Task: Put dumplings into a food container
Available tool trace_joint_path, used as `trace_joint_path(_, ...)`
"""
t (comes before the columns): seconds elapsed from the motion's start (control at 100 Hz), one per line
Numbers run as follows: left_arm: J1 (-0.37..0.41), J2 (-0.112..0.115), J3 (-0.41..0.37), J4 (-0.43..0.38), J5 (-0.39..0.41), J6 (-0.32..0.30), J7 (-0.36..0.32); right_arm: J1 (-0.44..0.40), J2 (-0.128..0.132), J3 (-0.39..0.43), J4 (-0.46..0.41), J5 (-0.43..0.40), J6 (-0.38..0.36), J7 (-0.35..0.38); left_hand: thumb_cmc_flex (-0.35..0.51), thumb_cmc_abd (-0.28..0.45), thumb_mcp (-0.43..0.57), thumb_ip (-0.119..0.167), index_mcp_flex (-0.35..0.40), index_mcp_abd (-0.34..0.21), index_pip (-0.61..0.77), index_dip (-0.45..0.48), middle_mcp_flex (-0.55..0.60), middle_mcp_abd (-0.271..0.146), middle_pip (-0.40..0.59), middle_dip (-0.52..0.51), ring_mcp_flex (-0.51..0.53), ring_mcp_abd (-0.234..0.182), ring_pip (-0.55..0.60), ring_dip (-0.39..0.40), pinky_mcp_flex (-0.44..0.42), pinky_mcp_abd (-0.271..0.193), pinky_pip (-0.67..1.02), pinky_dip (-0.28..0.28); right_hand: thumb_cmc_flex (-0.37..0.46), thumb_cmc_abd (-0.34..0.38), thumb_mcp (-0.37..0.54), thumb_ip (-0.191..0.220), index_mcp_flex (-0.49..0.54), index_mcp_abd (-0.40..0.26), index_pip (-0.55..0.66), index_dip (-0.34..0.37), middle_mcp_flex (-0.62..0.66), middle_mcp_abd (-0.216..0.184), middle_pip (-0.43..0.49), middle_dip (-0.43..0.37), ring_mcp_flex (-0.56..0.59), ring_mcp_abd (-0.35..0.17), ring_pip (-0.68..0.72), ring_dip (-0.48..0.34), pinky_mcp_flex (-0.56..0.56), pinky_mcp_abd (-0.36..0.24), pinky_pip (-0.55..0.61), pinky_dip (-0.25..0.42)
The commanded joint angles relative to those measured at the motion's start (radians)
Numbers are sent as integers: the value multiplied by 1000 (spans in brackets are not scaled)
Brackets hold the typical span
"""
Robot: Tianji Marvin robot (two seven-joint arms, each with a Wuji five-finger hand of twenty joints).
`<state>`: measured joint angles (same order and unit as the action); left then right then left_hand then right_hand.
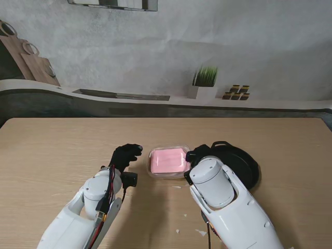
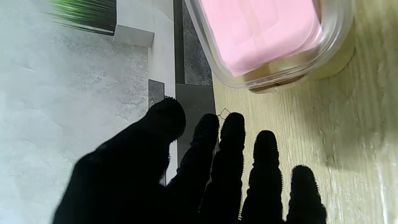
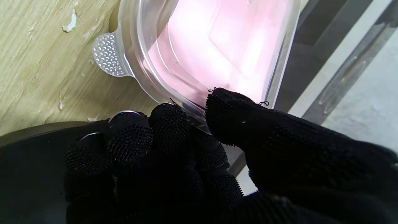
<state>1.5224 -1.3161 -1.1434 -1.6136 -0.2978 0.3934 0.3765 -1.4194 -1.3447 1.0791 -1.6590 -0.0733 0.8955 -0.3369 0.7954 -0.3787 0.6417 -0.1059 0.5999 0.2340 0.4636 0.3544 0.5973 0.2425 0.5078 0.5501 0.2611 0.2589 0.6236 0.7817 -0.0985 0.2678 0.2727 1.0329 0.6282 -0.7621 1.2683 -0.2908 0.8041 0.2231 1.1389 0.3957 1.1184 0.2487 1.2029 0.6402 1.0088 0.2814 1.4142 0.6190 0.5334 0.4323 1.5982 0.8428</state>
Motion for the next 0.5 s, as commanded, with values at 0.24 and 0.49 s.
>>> trace_joint_path(0.24, 9, -1, -9, -5, 43, -57, -1, 45, -30, -22, 77, -17, 24, 1, -6, 36, -77, 30, -85, -58, -9, -15, -137, -56, -46, -60, -87, -70, -115, -72, -28, -39, -34, -35, 58, 28, 0, -14, -5, -6, 59, 19, -8, 132, 33, 12, 58, 82, 62, -10, -18, -75, 22, -3)
trace_joint_path(0.49, 21, 42, -10, -1, 198, -130, -89, 88, -19, -66, 125, -76, 30, 32, -5, 64, -134, 33, -49, -130, -10, -11, -188, -65, -110, -133, -108, -75, -236, -155, -23, -26, -65, -108, 56, 73, -80, 3, -52, -47, 69, -5, -57, 111, 54, 27, 3, 60, 65, 10, -63, -120, 11, 2)
